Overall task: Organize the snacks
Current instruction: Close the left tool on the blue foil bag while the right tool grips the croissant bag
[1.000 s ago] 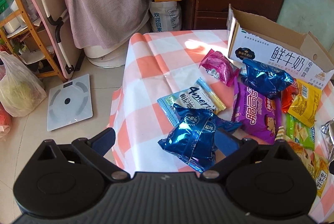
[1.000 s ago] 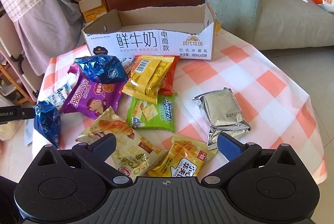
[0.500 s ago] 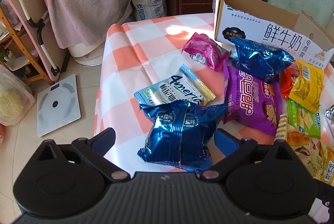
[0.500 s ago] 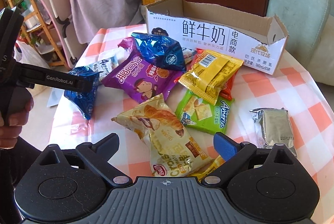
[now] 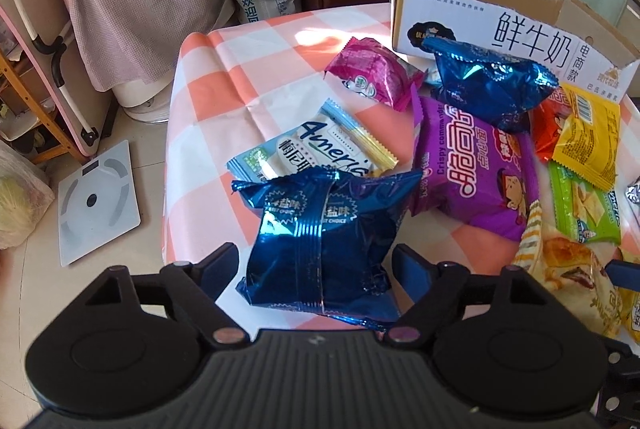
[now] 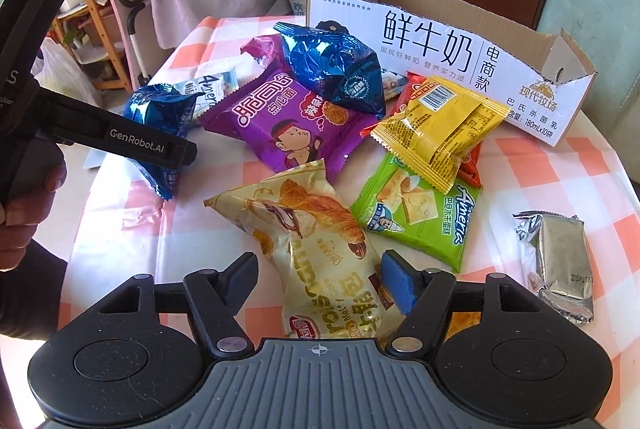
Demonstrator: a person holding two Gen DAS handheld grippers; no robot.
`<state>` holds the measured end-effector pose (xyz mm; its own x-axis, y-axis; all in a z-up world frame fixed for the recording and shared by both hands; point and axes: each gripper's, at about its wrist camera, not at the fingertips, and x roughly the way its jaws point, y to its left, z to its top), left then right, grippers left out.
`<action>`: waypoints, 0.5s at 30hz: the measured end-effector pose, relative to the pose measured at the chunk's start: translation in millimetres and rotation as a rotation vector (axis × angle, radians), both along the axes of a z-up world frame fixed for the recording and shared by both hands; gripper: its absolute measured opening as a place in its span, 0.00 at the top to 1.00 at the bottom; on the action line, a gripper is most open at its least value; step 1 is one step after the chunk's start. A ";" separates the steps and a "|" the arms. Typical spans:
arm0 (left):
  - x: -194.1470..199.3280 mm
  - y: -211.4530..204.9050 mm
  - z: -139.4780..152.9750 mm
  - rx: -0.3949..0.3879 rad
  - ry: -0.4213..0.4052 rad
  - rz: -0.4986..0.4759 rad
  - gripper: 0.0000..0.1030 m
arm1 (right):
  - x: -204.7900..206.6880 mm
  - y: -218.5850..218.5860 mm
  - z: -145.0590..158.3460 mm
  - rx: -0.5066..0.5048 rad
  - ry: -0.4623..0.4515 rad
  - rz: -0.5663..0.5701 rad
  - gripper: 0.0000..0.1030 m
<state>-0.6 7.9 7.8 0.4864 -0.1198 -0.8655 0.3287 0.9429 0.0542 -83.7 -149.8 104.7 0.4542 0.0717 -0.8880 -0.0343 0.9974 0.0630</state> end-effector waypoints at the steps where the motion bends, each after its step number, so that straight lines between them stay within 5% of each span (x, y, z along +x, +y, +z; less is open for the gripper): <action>1: -1.6 -0.4 -0.2 -0.002 -0.003 -0.008 0.30 | -0.3 0.4 0.8 0.009 0.001 0.002 0.45; 7: -4.7 0.1 0.1 -0.011 -0.009 -0.026 0.31 | 3.2 2.5 0.5 0.030 0.003 -0.013 0.44; 11: -4.0 0.5 -0.9 -0.011 -0.001 -0.024 0.31 | 7.9 8.1 -2.9 0.034 0.008 -0.011 0.28; 15: -7.4 -2.7 -2.9 0.011 -0.013 -0.047 0.31 | 12.2 15.8 -9.9 -0.020 0.022 -0.006 0.27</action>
